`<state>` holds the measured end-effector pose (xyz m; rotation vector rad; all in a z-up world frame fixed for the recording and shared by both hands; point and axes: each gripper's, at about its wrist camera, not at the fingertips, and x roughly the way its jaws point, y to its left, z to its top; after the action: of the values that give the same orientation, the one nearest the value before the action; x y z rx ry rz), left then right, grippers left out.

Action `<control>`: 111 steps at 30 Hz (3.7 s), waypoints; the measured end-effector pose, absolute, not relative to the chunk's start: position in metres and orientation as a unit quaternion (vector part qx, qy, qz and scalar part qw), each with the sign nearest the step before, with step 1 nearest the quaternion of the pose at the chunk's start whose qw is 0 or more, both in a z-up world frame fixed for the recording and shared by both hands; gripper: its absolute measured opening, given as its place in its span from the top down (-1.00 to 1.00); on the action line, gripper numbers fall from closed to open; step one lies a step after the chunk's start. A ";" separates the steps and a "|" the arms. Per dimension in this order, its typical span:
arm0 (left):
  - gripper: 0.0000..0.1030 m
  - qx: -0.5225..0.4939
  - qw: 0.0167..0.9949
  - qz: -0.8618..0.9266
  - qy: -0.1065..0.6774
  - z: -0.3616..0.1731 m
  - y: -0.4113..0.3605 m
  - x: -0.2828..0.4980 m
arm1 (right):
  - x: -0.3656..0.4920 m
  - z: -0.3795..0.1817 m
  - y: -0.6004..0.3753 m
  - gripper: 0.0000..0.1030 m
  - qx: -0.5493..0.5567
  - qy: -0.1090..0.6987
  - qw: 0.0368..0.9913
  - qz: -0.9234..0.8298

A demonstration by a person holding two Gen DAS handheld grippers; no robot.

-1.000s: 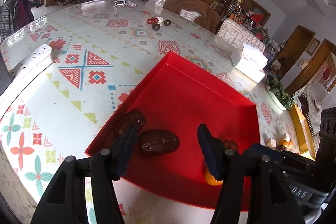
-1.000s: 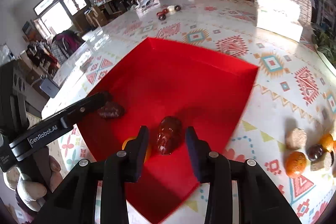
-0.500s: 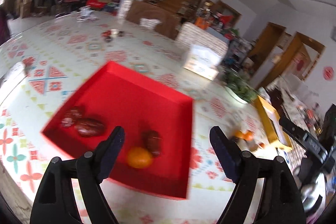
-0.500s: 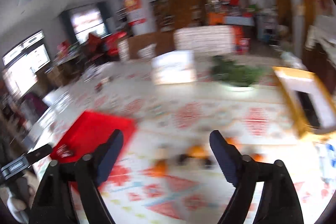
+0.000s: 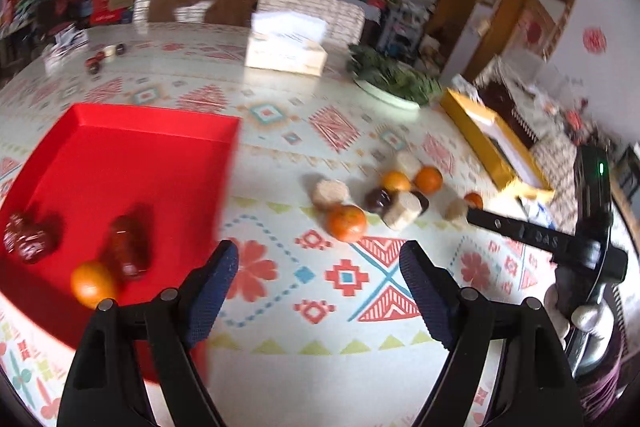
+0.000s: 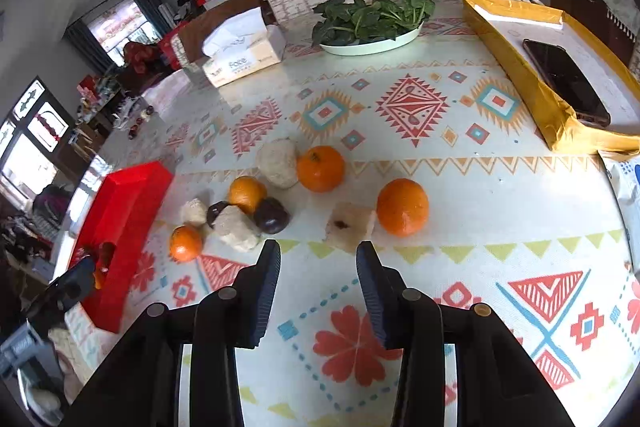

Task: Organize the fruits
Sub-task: 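Grasp a beige cube with the right tool while the left tool grasps a mandarin orange, then place the beige cube and the orange into the red tray, opening both tools, then grasp a large orange with the right tool while the left tool grasps a beige round cake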

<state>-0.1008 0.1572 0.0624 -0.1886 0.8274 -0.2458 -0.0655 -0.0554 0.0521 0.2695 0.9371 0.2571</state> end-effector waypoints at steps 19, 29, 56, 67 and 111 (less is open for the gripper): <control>0.30 -0.019 0.891 -0.091 0.445 0.015 0.100 -0.034 | -0.044 0.023 -0.058 0.44 0.148 0.439 0.881 0.097; 0.40 -0.060 0.901 -0.102 0.416 0.038 0.119 -0.060 | -0.054 0.028 -0.061 0.45 0.164 0.432 0.880 0.107; 0.40 -0.185 0.910 0.037 0.368 0.070 0.335 -0.084 | -0.082 0.095 0.169 0.45 0.048 0.425 0.840 0.335; 0.40 -0.195 0.894 0.045 0.400 0.041 0.362 -0.059 | -0.055 0.062 0.230 0.45 0.007 0.459 0.825 0.329; -0.36 -0.141 0.900 -0.106 0.398 0.085 0.182 -0.081 | -0.056 0.067 -0.086 0.27 0.161 0.415 0.890 0.102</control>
<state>-0.0807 0.1818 0.0854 -0.2925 0.8245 -0.2199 -0.0557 -0.0859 0.0671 0.3344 0.8618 0.2116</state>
